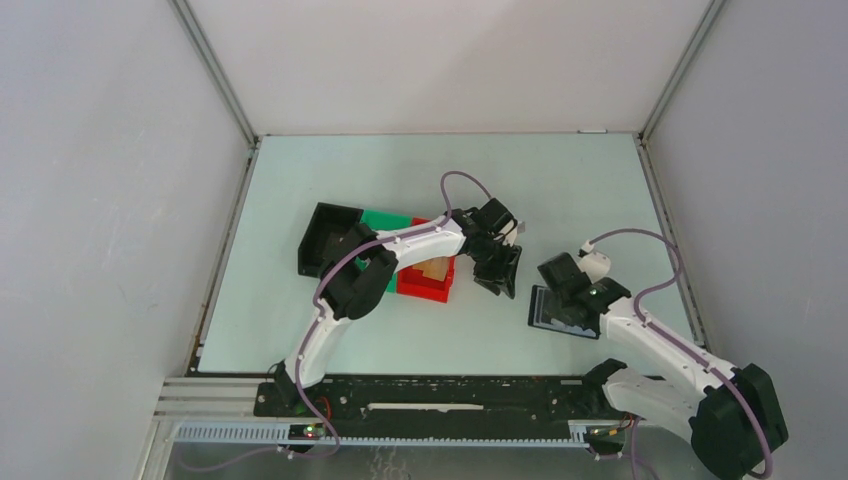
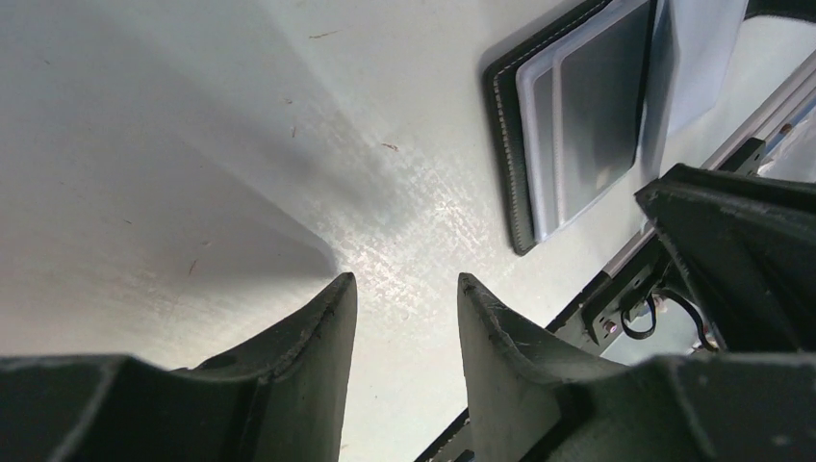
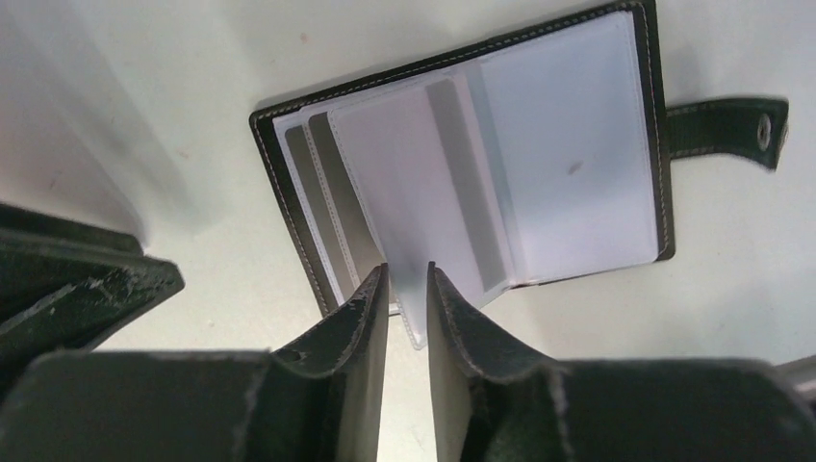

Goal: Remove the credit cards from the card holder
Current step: Remove the credit card from the card holder.

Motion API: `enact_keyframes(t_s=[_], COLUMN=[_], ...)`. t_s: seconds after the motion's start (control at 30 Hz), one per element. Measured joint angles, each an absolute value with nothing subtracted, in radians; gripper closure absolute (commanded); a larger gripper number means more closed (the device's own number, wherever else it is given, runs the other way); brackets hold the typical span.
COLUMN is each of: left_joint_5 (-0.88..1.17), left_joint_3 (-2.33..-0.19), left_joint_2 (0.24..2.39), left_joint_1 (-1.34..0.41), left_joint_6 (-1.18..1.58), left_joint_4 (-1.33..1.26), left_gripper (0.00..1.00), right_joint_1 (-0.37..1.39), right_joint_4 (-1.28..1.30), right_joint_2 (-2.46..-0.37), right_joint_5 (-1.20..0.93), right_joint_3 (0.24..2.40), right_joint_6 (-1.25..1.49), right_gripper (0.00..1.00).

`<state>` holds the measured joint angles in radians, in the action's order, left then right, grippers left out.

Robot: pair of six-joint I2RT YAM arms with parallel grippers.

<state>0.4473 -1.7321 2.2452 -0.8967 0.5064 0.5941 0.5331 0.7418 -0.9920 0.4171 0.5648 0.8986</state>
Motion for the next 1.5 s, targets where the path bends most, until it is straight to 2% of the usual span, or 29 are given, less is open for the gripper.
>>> enact_keyframes(t_s=[0.47, 0.77, 1.2, 1.5], left_joint_5=[0.46, 0.573, 0.698, 0.739], left_joint_3=[-1.785, -1.912, -1.98, -1.88], left_joint_2=[2.245, 2.25, 2.384, 2.402], left_joint_1=[-0.897, -0.93, -1.036, -1.034], left_joint_6=[0.485, 0.49, 0.622, 0.862], left_joint_4=[0.626, 0.625, 0.466, 0.144], left_gripper=[0.51, 0.51, 0.51, 0.52], right_joint_1=[0.437, 0.332, 0.256, 0.255], right_joint_4=[0.903, 0.966, 0.998, 1.01], right_joint_2=[-0.892, -0.908, -0.894, -0.876], right_joint_5=[0.464, 0.475, 0.48, 0.488], right_joint_3=[0.564, 0.564, 0.564, 0.564], right_joint_6=[1.063, 1.128, 1.135, 1.144], right_gripper=[0.73, 0.71, 0.69, 0.69])
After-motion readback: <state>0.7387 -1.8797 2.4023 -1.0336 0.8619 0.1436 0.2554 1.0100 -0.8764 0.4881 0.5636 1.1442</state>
